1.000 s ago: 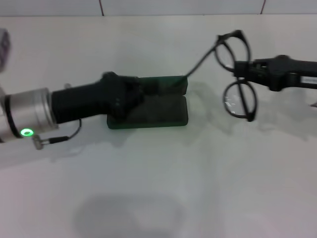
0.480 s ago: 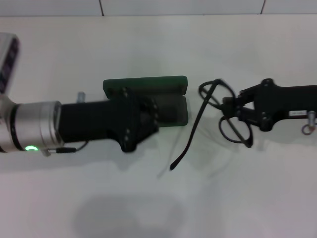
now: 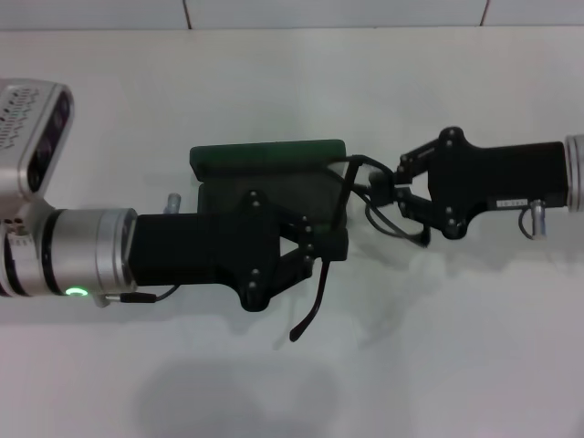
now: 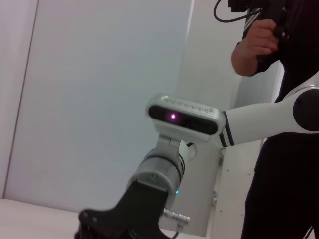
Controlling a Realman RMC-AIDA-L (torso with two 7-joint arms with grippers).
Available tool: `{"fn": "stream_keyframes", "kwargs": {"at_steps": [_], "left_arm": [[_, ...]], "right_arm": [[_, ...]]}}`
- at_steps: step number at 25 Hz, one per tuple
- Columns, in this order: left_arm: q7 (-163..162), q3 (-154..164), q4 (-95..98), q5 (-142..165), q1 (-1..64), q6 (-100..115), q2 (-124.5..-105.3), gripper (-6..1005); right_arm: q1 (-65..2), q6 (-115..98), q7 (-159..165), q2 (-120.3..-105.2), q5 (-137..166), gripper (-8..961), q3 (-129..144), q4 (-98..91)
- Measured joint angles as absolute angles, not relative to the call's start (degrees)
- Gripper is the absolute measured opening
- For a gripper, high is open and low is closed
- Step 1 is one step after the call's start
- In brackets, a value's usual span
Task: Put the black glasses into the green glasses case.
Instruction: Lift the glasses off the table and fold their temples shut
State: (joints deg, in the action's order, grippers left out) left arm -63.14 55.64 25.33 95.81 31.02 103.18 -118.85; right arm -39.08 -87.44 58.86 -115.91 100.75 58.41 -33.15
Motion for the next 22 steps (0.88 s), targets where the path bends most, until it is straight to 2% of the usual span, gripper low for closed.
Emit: {"fn": "stream_keyframes", "kwargs": {"at_steps": [22], "left_arm": [[-63.09, 55.15, 22.76, 94.74, 33.13, 100.29, -119.71, 28]], "right_arm": [[-39.93, -92.07, 55.26, -116.09, 90.76, 53, 66.06, -33.03]]}}
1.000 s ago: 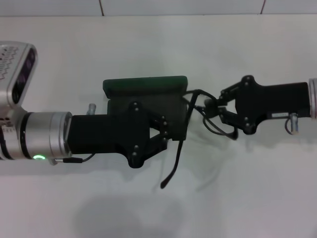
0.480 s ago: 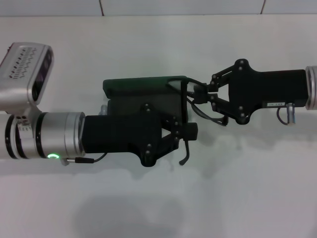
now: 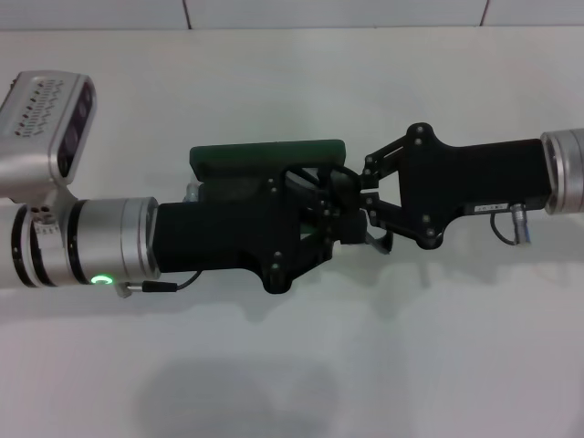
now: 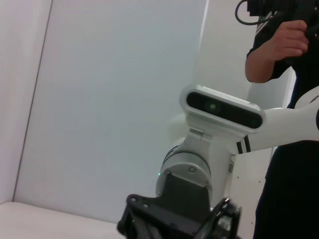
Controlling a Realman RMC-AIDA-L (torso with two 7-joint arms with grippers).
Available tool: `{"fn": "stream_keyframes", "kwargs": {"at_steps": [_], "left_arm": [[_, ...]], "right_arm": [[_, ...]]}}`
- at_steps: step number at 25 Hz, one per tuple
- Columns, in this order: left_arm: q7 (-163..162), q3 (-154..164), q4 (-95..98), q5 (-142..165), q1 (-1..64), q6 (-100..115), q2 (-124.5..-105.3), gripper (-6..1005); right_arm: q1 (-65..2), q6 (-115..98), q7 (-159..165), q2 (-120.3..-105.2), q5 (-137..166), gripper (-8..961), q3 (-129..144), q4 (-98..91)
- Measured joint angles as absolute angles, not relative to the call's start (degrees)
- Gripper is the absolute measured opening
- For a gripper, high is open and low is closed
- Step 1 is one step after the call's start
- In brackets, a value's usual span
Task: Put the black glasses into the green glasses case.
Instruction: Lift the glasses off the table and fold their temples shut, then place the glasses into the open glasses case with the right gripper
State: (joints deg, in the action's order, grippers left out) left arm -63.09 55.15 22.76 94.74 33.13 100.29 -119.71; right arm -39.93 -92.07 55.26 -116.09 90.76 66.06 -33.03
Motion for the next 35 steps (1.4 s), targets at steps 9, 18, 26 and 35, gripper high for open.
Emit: {"fn": "stream_keyframes", "kwargs": {"at_steps": [9, 18, 26, 35], "left_arm": [[-63.10, 55.36, 22.76, 93.51, 33.13, 100.21, -119.71, 30], [-63.32, 55.37, 22.79, 93.33, 32.77, 100.42, -119.60, 32], [-63.31, 55.37, 22.77, 93.67, 32.21, 100.44, -119.52, 34], [-63.19, 55.13, 23.27, 93.81, 29.00, 99.91, -118.66, 36]], "right_arm": [[-39.59, -93.34, 55.26, -116.10, 90.31, 51, 65.88, -32.95], [-38.94, -92.52, 55.22, -115.90, 89.84, 48, 63.28, -32.78], [-38.50, -90.03, 55.64, -115.92, 89.79, 16, 61.77, -32.70], [-38.84, -89.37, 55.31, -115.90, 89.68, 16, 61.85, -34.42]]}}
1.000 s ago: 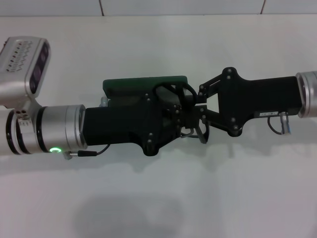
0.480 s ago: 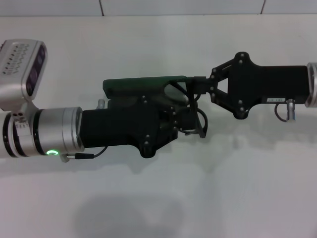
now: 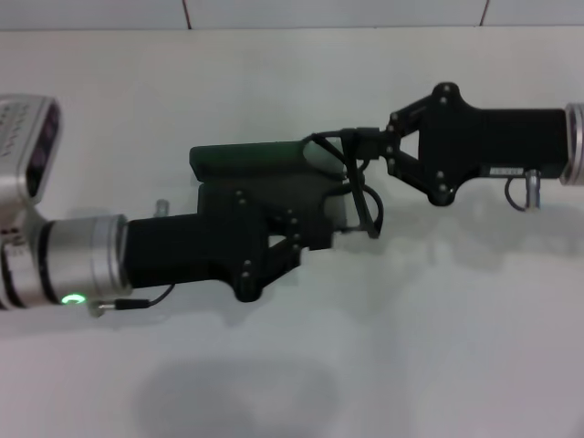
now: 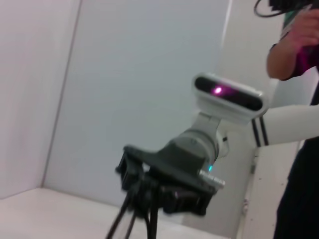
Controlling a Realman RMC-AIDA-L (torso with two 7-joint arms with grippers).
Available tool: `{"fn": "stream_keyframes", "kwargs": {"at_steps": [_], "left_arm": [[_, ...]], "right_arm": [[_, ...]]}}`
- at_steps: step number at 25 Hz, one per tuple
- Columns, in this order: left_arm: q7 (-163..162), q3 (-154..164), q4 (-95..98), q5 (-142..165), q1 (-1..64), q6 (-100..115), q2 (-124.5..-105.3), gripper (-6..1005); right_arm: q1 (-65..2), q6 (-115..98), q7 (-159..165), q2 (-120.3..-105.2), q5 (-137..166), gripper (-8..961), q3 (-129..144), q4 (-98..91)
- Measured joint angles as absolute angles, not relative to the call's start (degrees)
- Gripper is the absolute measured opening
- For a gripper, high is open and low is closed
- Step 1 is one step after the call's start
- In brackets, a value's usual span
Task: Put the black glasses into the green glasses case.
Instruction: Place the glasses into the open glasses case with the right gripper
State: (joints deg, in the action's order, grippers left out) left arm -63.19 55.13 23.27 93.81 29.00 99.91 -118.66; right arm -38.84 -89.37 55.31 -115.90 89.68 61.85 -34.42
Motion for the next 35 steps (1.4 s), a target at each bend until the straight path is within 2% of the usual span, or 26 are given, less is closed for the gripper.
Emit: {"fn": "stream_keyframes", "kwargs": {"at_steps": [8, 15, 20, 26, 35], "left_arm": [[-63.24, 55.01, 23.54, 93.73, 25.74, 98.96, -117.26, 38], [-63.27, 55.25, 23.55, 93.98, 24.70, 98.68, -116.95, 40], [-63.28, 55.29, 23.56, 94.04, 23.45, 97.87, -116.12, 41], [-63.29, 55.33, 23.56, 94.42, 22.71, 97.63, -116.02, 42], [-63.24, 55.01, 23.55, 95.44, 22.71, 97.45, -116.06, 44]], "right_arm": [[-42.34, -85.66, 55.80, -115.83, 90.25, 17, 66.17, -39.42], [-44.05, -74.16, 62.41, -115.89, 93.69, 17, 78.33, -47.31], [-48.23, -70.36, 70.55, -115.97, 99.52, 16, 82.19, -49.35], [-52.53, -66.67, 78.97, -116.05, 105.65, 16, 85.84, -49.60], [-54.41, -63.17, 80.33, -116.20, 106.89, 17, 90.62, -49.02]]}}
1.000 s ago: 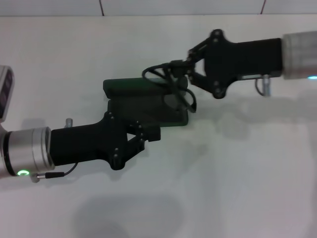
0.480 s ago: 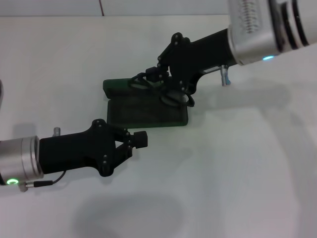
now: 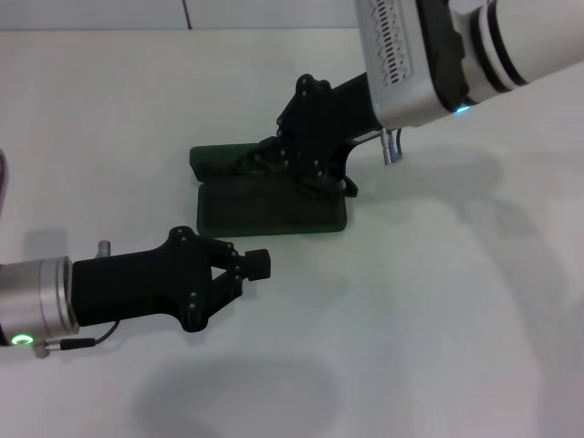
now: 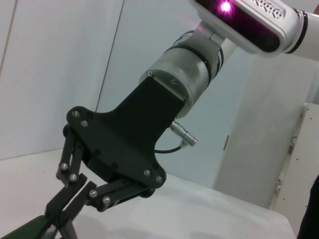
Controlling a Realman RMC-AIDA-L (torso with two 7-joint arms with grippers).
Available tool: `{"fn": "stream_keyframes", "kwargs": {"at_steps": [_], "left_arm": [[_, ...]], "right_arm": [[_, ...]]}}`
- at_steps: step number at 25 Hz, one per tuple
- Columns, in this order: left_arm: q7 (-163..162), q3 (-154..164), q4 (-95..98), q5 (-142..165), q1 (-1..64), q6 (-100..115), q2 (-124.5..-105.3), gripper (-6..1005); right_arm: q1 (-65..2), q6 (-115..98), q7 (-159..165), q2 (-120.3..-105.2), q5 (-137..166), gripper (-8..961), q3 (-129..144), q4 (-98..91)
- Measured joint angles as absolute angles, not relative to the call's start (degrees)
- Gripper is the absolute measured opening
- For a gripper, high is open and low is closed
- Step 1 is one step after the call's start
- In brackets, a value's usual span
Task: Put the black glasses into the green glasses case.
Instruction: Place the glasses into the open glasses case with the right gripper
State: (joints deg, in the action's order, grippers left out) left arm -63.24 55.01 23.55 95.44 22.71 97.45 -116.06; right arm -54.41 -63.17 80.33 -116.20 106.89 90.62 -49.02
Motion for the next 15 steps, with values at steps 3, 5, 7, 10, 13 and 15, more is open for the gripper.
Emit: {"fn": "stream_keyframes", "kwargs": {"at_steps": [3, 5, 7, 10, 13, 15], "left_arm": [[-63.23, 55.08, 23.50, 95.43, 22.81, 97.15, -116.09, 45], [-63.24, 55.13, 23.43, 95.44, 22.85, 96.93, -116.16, 45], [-63.21, 55.08, 23.43, 95.44, 22.83, 96.90, -116.25, 46], [-63.17, 55.04, 23.48, 95.44, 22.82, 96.90, -116.27, 46], [-63.19, 55.02, 23.51, 95.44, 22.86, 96.90, -116.25, 47], [-63.13, 55.01, 23.52, 95.44, 22.86, 96.90, -116.24, 47]], "right_arm": [[-54.70, -62.08, 80.34, -116.19, 106.91, 17, 92.01, -48.93], [-54.83, -61.20, 80.36, -116.19, 106.92, 16, 92.68, -48.88], [-54.91, -60.35, 80.37, -116.19, 106.94, 16, 93.06, -48.81], [-55.03, -60.03, 80.39, -116.19, 106.96, 16, 93.16, -48.76], [-55.21, -60.02, 80.70, -116.19, 106.97, 16, 93.18, -48.58], [-55.23, -59.94, 81.24, -116.19, 106.97, 17, 93.20, -48.36]]}}
